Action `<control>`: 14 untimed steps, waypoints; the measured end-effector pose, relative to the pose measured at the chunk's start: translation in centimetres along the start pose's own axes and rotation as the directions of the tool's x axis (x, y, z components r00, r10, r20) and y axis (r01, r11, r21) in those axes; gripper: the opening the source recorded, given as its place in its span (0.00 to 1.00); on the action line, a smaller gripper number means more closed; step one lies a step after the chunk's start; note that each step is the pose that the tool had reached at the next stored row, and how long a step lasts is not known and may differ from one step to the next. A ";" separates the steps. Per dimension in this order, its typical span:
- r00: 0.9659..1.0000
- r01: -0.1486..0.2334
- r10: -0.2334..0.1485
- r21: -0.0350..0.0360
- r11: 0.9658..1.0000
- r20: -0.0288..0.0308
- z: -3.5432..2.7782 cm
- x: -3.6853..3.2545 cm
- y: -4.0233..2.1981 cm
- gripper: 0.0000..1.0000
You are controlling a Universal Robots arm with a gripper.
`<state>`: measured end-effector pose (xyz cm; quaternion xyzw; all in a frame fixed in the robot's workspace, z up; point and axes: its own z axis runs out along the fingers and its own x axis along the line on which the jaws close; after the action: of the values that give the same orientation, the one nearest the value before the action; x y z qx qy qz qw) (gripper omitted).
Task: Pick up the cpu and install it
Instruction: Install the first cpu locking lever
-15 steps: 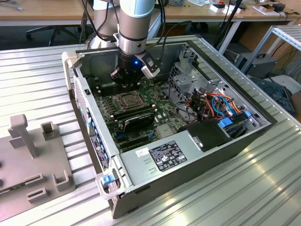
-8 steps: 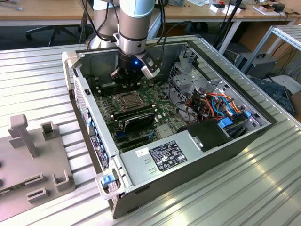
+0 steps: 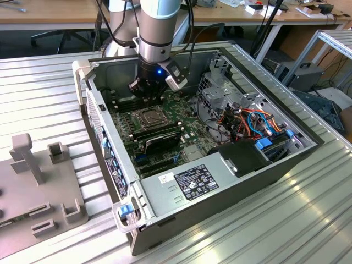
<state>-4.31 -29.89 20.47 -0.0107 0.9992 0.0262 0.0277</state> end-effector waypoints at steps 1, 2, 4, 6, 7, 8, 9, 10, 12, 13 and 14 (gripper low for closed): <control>1.000 0.000 0.000 0.000 1.000 0.000 -0.09 0.00 0.00 0.11; 1.000 0.000 0.000 0.001 1.000 0.000 -0.21 0.00 0.00 0.11; 1.000 0.000 0.000 0.000 1.000 0.000 -0.58 -0.03 0.02 0.11; 1.000 0.000 0.000 0.000 1.000 0.000 -0.59 -0.03 0.03 0.11; 1.000 0.000 0.000 0.000 1.000 0.000 -0.60 -0.03 0.03 0.11; 1.000 0.000 0.000 0.000 1.000 0.000 -0.61 0.02 0.03 0.11; 1.000 0.000 0.000 0.000 1.000 0.000 -0.62 0.17 0.03 0.11; 1.000 0.000 0.000 0.000 1.000 0.000 -0.63 0.29 0.03 0.11; 1.000 0.000 0.000 0.001 1.000 0.000 -0.63 0.38 0.03 0.11; 1.000 -0.001 0.001 0.001 1.000 0.000 -0.63 0.39 0.03 0.11; 1.000 -0.002 0.002 0.000 1.000 0.000 -0.63 0.39 0.02 0.11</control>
<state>-4.74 -29.91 21.08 -0.0096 0.9992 0.0261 0.0277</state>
